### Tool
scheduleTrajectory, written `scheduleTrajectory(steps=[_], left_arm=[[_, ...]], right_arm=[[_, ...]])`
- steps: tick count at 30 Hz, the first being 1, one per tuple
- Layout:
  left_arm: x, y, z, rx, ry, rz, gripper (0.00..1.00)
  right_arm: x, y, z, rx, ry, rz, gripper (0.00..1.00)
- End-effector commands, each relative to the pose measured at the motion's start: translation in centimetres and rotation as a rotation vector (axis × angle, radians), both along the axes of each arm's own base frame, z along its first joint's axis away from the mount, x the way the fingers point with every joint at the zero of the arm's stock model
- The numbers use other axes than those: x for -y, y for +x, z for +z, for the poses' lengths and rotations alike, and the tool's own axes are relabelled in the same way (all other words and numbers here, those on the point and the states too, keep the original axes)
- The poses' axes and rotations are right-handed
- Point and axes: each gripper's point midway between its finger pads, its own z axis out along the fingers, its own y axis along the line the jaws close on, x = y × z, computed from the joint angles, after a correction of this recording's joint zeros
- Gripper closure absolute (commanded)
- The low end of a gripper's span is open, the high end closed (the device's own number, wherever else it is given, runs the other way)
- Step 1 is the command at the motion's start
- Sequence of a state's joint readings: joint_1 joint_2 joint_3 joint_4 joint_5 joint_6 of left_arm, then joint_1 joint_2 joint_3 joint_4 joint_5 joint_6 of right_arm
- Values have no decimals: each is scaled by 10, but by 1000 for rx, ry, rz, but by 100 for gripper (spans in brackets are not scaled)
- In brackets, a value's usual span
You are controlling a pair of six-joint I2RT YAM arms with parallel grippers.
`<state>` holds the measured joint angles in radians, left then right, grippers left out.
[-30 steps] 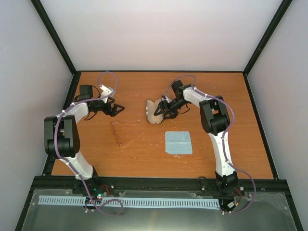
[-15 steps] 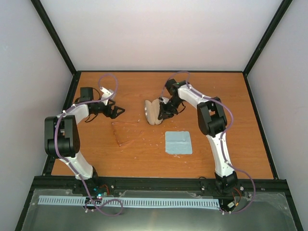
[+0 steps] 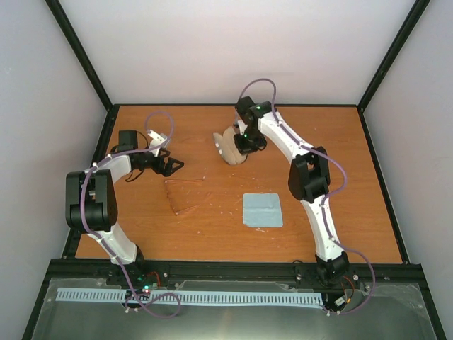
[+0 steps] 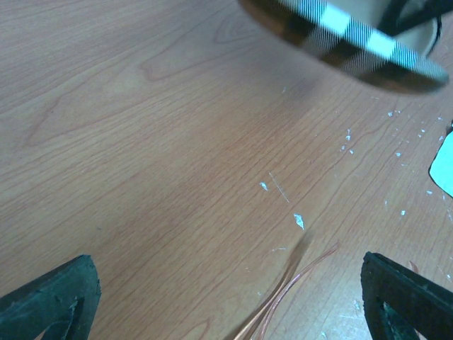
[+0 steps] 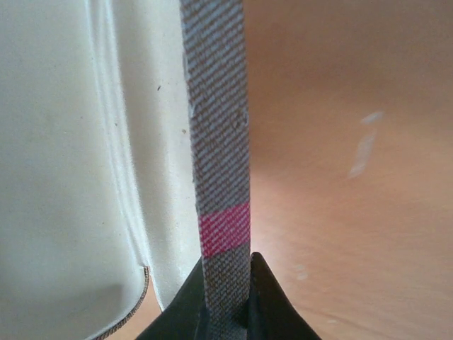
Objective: Organize the sunglasses
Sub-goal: Place the sunglasses case at the center of the board.
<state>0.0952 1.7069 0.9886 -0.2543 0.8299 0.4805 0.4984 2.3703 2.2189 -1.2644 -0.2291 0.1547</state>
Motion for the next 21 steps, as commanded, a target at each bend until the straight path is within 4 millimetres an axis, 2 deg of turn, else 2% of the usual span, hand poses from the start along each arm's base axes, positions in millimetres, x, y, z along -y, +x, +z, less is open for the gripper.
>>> scheduleTrajectory(steps=[1,4,6,12,16,21], left_arm=[[-4,16,26,66,-9,20,1],[-7,26,43,76,-54,46,1],[-7,33,55,87,-80,52,0],[-7,45,82,145,-85,36,1],[-10,45,82,153,-60,35,1],[-10,42,78,140,-54,37,0]], right_arm=[[32,49,62,371,-242,-10,97],[41,73,95,580,-356,23,97],[43,82,103,661,-425,80,97],[43,96,87,779,-584,314,97],[42,97,72,795,-647,464,97],[31,81,60,854,-628,712,97]])
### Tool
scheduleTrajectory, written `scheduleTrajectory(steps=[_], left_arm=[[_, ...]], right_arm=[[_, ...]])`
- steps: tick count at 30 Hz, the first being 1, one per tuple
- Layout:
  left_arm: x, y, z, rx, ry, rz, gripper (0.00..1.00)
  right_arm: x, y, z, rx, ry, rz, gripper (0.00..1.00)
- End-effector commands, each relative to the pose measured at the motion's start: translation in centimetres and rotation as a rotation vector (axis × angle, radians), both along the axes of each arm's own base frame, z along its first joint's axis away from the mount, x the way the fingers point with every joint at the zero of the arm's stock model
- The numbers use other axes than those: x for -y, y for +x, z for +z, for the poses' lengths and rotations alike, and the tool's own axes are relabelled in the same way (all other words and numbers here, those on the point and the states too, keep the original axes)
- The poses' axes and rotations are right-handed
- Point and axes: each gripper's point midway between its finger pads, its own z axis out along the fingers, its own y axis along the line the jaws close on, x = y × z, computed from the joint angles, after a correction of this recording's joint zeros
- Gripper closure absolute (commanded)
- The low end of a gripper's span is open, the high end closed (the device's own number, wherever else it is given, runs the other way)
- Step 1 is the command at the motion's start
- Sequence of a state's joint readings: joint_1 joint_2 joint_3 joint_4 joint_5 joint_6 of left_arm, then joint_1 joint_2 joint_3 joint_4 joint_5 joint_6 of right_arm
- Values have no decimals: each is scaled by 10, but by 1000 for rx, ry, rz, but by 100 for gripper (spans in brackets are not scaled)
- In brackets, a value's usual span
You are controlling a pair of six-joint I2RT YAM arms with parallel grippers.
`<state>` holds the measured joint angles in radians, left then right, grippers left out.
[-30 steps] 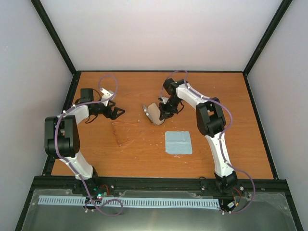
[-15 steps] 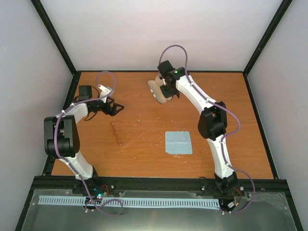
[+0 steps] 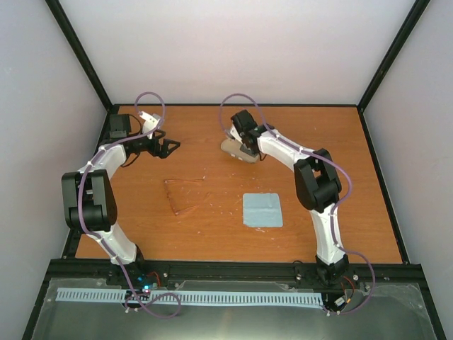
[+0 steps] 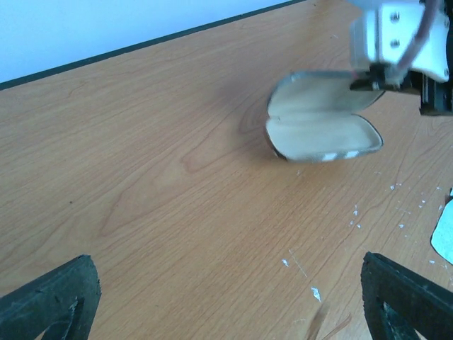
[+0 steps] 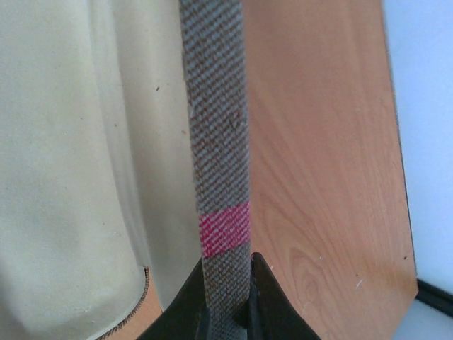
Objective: Organize the sunglasses
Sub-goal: Place the sunglasses case at the center of the board.
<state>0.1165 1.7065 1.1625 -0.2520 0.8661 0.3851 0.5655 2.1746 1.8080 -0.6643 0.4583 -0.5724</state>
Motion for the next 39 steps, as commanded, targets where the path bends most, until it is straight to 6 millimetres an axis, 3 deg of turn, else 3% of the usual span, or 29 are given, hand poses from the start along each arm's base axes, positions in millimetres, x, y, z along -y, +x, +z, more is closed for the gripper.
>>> scheduleTrajectory(steps=[1,11,19,23,27,33,39], left_arm=[[-1,1,12,27,1,-9,0],[0,-4,4,19,-5,-10,1],[-1,-6,0,15,-9,1,1],[-1,-6,-1,12,-13,5,1],[0,-8,-4,9,-14,2,1],[0,-11,-6,11,-12,2,1],[2,-13,-2,16,-25,-8,1]], right_arm=[[-17,3,33,113,-55,227,97],[-31,-18,-7,3,-72,425,97],[-32,-14,-24,17,-92,438,97],[-33,-9,-17,42,-73,405,76],[-31,-8,-9,68,-70,383,63],[-27,-5,4,127,-72,336,57],[-19,1,38,234,-36,234,52]])
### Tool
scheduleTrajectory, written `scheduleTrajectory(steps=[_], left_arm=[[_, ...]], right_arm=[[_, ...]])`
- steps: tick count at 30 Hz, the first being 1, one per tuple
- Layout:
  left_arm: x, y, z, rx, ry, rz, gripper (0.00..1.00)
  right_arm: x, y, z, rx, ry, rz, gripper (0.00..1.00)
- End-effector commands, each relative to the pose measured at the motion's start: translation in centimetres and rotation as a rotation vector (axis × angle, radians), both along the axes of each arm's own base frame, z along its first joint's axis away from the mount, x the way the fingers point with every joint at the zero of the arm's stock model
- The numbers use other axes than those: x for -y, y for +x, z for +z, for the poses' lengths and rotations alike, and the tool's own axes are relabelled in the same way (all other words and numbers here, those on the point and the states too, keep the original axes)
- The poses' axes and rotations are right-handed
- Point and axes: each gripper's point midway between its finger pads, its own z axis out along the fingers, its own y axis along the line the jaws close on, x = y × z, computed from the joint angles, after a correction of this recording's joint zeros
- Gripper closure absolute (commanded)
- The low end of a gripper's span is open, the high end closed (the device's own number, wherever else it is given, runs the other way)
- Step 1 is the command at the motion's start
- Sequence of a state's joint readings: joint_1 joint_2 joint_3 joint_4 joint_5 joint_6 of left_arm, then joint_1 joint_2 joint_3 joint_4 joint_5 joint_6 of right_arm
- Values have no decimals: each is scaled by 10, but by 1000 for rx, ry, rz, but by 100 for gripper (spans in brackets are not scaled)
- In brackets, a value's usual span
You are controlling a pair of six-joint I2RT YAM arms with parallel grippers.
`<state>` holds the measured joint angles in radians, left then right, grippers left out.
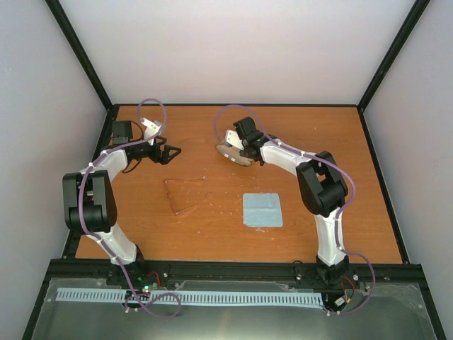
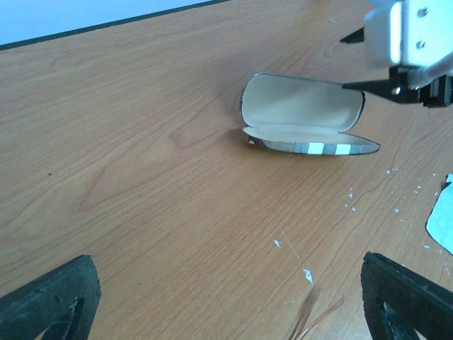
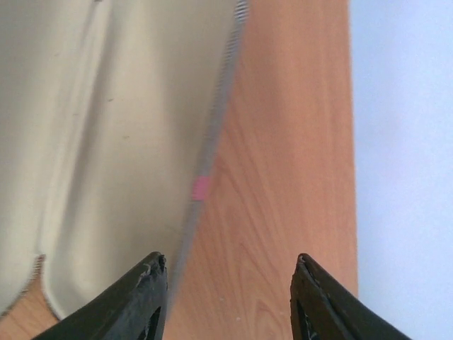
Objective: Organize the sunglasses
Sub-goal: Place the sunglasses case at the center of the board, then adjust the sunglasses case at the center of the board.
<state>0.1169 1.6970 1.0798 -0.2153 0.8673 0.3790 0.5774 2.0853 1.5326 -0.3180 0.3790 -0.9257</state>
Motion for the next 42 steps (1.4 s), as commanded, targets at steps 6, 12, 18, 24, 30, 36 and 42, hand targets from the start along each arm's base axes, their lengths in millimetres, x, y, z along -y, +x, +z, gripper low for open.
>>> scheduleTrajectory(steps=[6,12,18,24,30,36,42], left_arm=[[10,1,35,98,-46,-62,1],[52,-12,35,126,7,-200,0],[93,-22,37,154,49,-307,0],[133,-33,23,127,122,-384,1],[144,-24,9,34,120,-316,1],[136,-13,-2,19,167,-250,1],[123,-13,-7,23,196,-225,1]], right_arm=[[16,-1,86,209,228,-231,51],[44,-32,91,155,541,-555,52],[106,-76,65,-41,861,-1083,85],[92,-130,22,-376,901,-1073,48],[64,-161,2,-527,804,-942,70],[31,-157,-27,-661,762,-901,78],[16,-129,-58,-682,744,-974,87]])
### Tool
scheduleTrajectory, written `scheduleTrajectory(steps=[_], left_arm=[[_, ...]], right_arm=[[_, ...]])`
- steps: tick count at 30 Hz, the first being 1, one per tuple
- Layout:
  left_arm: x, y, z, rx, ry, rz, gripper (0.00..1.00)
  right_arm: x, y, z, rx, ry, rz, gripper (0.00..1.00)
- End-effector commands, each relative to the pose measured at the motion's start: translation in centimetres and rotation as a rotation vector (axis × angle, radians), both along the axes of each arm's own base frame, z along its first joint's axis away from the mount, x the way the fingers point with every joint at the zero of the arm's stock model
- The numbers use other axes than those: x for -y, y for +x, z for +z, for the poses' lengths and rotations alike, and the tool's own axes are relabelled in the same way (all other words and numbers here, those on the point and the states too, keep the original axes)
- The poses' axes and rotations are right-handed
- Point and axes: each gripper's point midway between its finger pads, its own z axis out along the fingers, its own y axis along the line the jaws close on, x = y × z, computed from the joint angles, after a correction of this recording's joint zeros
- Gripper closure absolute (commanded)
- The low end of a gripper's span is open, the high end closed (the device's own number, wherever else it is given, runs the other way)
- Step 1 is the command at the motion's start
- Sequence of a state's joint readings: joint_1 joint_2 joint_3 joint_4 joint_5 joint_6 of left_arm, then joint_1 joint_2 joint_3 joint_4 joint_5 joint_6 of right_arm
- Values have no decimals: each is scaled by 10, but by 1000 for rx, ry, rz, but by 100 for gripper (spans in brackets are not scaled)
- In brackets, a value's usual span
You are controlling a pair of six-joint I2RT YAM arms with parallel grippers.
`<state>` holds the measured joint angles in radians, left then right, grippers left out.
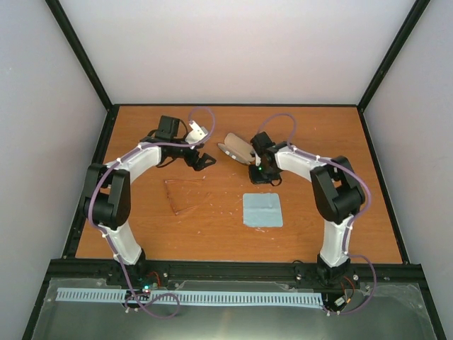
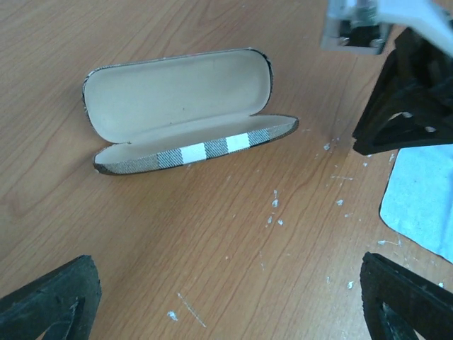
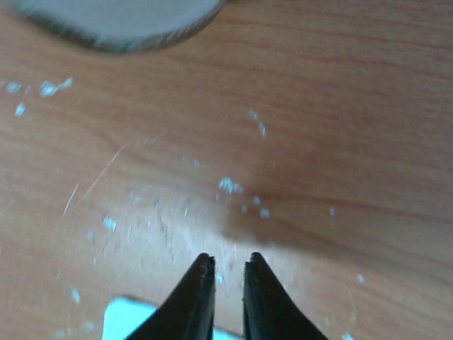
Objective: Organize the sunglasses
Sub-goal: Adjust the sunglasses case at the center of the board.
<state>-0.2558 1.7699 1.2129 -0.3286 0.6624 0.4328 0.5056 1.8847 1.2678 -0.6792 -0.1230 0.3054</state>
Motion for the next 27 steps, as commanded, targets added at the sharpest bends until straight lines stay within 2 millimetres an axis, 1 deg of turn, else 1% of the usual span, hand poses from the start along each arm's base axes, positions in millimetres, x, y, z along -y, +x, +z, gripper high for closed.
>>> scheduleTrajectory(steps=[1,3,7,12,18,21,24,27], left_arm=[[-14,10,6,26,7,50,1],[-22,11,5,17,-2,68,1],[-37,15,4,-1,-15,111,1],[-48,18,1,-18,-27,145,1],[-50,19,-1,-26,-33,155,1],[-50,20,0,-22,-40,154,1],[-49,22,2,-19,-48,155,1],[-48,23,4,-16,-55,155,1]], right_arm=[[-12,21,-13,-11,6,-39,89],[-15,31,-20,-14,0,-54,90],[-21,51,-22,5,9,-85,91],[-16,71,-27,15,-17,-109,91],[7,97,-26,41,-75,-141,91],[14,110,-22,56,-84,-144,90],[17,118,-21,67,-95,-136,89],[14,126,-20,75,-74,-134,88]])
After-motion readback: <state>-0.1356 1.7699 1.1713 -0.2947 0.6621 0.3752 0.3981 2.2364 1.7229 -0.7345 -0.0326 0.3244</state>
